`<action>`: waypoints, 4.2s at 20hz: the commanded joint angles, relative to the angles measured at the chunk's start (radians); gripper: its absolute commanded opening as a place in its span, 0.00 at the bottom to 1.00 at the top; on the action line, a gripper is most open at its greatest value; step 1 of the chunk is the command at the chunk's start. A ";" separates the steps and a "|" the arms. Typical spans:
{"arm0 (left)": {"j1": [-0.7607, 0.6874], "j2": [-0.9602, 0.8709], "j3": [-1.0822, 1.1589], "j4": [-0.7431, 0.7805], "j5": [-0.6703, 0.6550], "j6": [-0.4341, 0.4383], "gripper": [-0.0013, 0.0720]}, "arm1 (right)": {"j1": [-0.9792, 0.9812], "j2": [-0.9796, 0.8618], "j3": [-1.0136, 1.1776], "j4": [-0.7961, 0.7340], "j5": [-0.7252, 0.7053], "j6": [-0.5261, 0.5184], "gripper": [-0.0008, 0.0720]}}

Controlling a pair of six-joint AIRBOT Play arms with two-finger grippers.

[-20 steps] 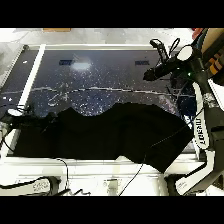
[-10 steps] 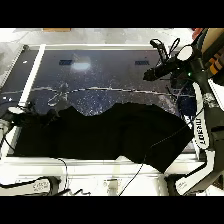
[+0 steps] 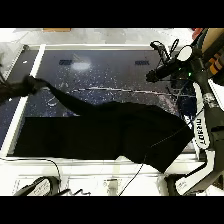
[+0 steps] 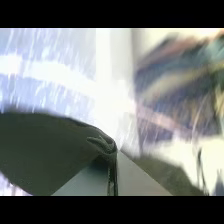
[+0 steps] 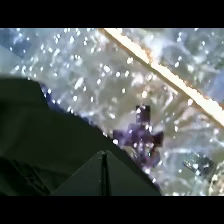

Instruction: Fold the clothes and pants, and hang the long-sleeved shirts on hangers.

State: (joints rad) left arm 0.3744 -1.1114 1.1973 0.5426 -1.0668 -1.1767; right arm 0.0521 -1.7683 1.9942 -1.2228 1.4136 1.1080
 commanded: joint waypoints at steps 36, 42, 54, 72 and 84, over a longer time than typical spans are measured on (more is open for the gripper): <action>0.070 -0.489 0.045 0.364 0.248 0.103 0.80 | -0.071 -0.010 0.000 -0.024 0.033 0.024 0.03; 0.043 -0.591 0.045 0.363 0.249 0.069 0.80 | -0.071 -0.011 -0.001 -0.023 0.030 0.024 0.03; -0.030 -0.613 0.049 0.362 0.413 0.099 0.03 | -0.070 -0.011 -0.001 -0.023 0.009 0.025 0.03; 0.016 0.082 0.106 0.375 0.116 0.077 0.03 | -0.070 0.029 -0.007 -0.008 0.091 0.096 0.03; 0.005 -0.279 0.105 0.216 0.480 0.077 0.03 | -0.070 0.029 -0.007 -0.010 0.040 0.095 0.03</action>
State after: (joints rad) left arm 0.3817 -1.2957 1.3022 0.8734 -0.7010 -1.1000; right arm -0.0189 -1.7401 1.9869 -1.2324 1.4815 1.2026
